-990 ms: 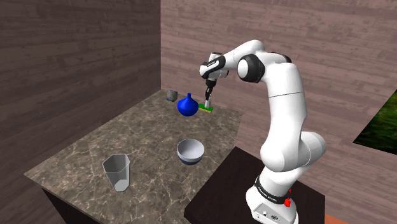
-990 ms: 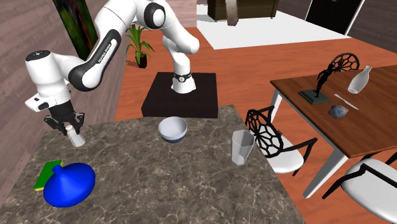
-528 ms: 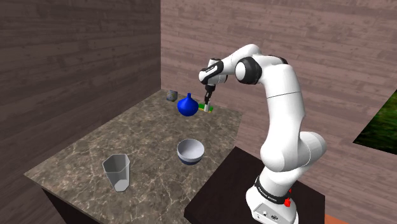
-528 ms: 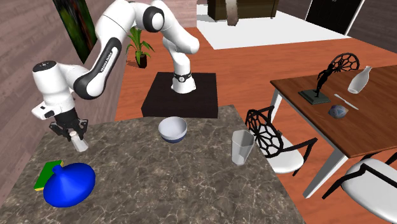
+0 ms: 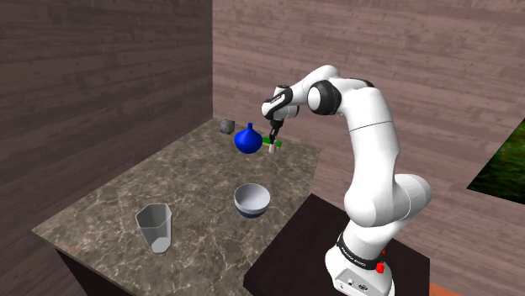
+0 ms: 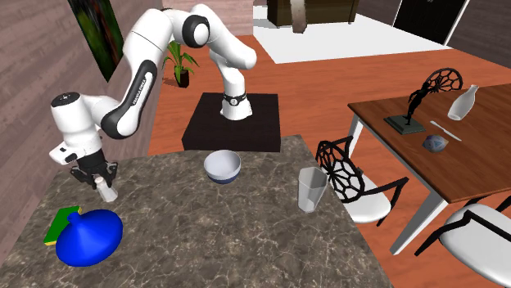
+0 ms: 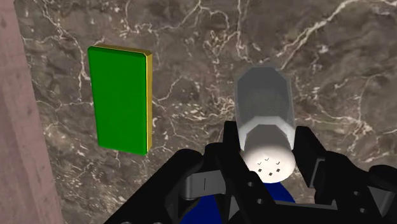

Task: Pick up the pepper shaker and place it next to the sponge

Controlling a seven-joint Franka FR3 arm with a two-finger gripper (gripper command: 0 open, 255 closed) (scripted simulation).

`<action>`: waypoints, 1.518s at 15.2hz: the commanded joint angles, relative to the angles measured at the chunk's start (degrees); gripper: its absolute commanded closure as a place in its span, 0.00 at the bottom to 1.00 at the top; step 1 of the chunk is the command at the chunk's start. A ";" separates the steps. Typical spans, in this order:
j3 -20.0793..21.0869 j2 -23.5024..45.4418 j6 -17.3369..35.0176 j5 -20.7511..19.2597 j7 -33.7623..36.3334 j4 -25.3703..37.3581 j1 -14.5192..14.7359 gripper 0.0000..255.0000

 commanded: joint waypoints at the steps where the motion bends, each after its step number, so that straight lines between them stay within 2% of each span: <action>1: 0.06 0.82 0.98 0.07 -0.03 -0.13 -0.06 1.00; 7: 0.29 4.20 3.76 0.28 -0.06 0.48 -0.23 1.00; 15: 0.29 4.20 3.76 0.28 -0.06 0.48 -0.23 1.00; 16: 0.29 4.20 3.75 0.28 -0.06 0.49 -0.23 0.00; 21: 0.29 4.20 3.75 0.28 -0.06 0.49 -0.23 0.00; 23: 0.08 0.96 2.02 0.09 0.04 -1.02 0.04 0.00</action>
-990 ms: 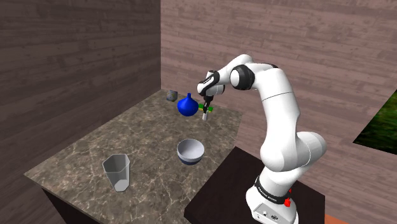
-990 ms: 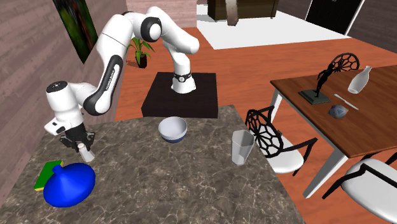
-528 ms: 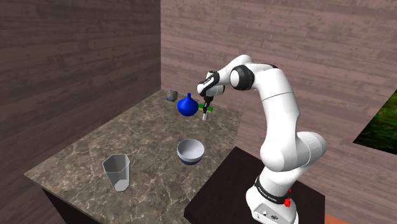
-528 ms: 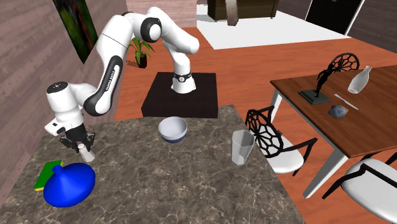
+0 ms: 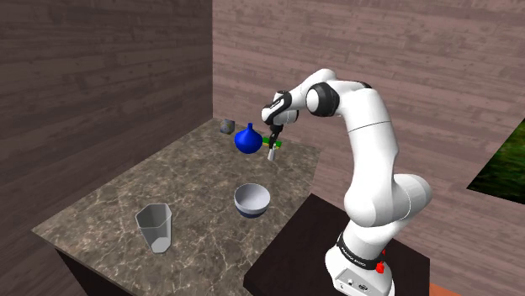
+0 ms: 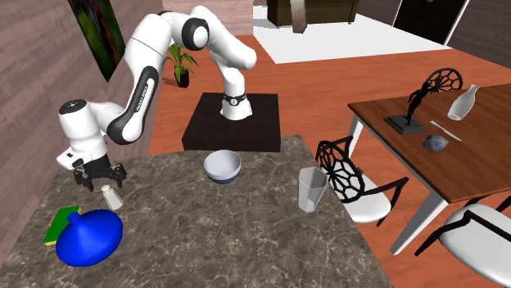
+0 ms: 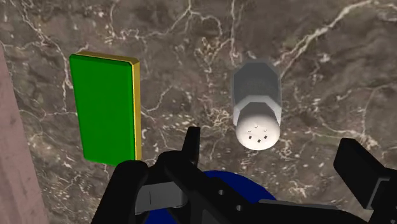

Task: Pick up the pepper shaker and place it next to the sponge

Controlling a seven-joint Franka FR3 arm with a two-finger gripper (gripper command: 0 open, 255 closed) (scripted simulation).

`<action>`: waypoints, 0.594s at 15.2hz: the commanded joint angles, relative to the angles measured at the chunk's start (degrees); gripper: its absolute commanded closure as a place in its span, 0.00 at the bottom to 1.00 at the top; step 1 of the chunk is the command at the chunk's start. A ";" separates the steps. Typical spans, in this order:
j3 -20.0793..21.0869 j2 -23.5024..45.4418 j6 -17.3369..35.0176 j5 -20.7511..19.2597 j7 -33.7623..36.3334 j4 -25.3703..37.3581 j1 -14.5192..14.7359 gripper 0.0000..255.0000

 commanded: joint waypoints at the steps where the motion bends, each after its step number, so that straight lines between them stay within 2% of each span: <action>1: -0.16 -2.13 -2.04 -0.18 0.18 -0.04 0.25 0.00; 9: -0.23 -3.33 -2.82 -0.27 0.23 -0.46 0.35 0.00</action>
